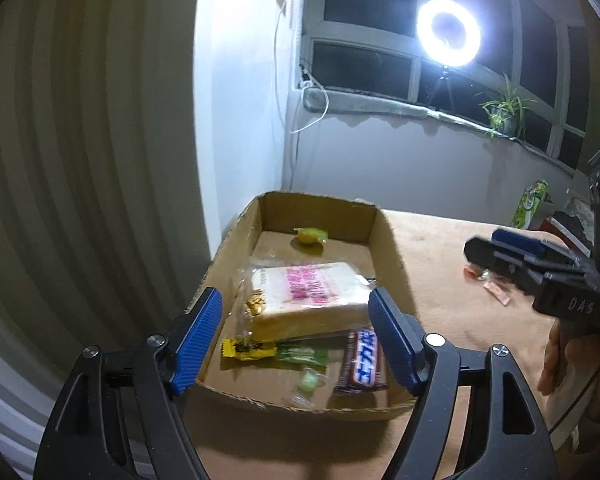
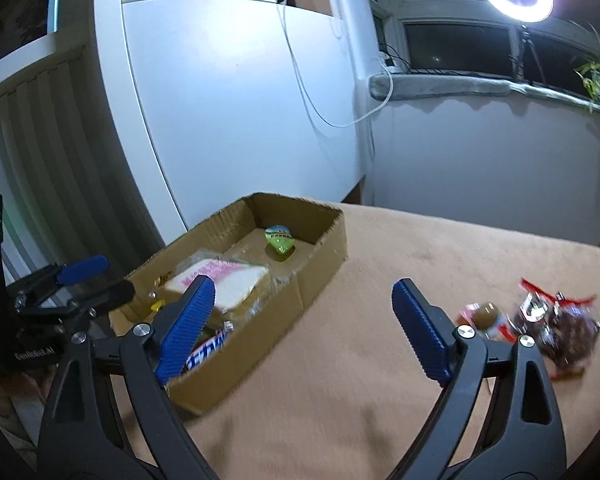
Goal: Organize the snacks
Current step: 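Move both open tools back to the remaining snack pile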
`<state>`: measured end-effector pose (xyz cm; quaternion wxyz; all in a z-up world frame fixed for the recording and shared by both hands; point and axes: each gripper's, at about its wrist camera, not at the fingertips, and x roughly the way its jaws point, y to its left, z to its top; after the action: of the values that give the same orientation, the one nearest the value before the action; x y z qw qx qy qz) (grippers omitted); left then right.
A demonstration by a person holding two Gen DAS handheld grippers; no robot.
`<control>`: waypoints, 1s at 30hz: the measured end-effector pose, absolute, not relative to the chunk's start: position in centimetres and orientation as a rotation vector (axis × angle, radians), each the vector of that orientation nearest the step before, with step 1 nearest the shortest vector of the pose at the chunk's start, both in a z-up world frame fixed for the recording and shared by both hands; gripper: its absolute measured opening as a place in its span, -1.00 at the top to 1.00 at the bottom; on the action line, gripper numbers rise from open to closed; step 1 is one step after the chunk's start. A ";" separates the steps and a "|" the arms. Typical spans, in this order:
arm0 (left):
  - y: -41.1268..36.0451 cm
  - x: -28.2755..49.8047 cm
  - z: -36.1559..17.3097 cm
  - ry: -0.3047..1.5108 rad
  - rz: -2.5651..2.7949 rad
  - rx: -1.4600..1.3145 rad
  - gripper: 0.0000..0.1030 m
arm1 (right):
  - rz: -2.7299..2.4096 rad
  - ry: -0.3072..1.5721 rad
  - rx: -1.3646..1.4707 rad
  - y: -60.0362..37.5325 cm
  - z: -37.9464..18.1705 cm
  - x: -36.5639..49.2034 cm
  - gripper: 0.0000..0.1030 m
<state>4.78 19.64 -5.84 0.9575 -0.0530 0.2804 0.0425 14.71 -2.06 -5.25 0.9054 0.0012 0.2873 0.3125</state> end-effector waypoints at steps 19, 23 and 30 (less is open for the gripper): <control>13.4 3.0 -2.8 0.537 -0.014 -0.041 -0.59 | 0.470 0.615 0.017 -10.0 -6.3 10.0 -0.99; 11.3 2.9 -2.3 0.537 -0.042 -0.012 -0.59 | 0.454 0.605 0.044 -11.9 -6.3 9.7 -0.98; 7.6 3.4 -1.7 0.543 -0.093 0.036 -0.59 | 0.416 0.596 0.092 -15.1 -6.4 9.7 -0.98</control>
<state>3.42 7.57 -1.66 0.9621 0.0180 0.2683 -0.0458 9.74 -15.14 -6.38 0.9337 0.0452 0.2912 0.2035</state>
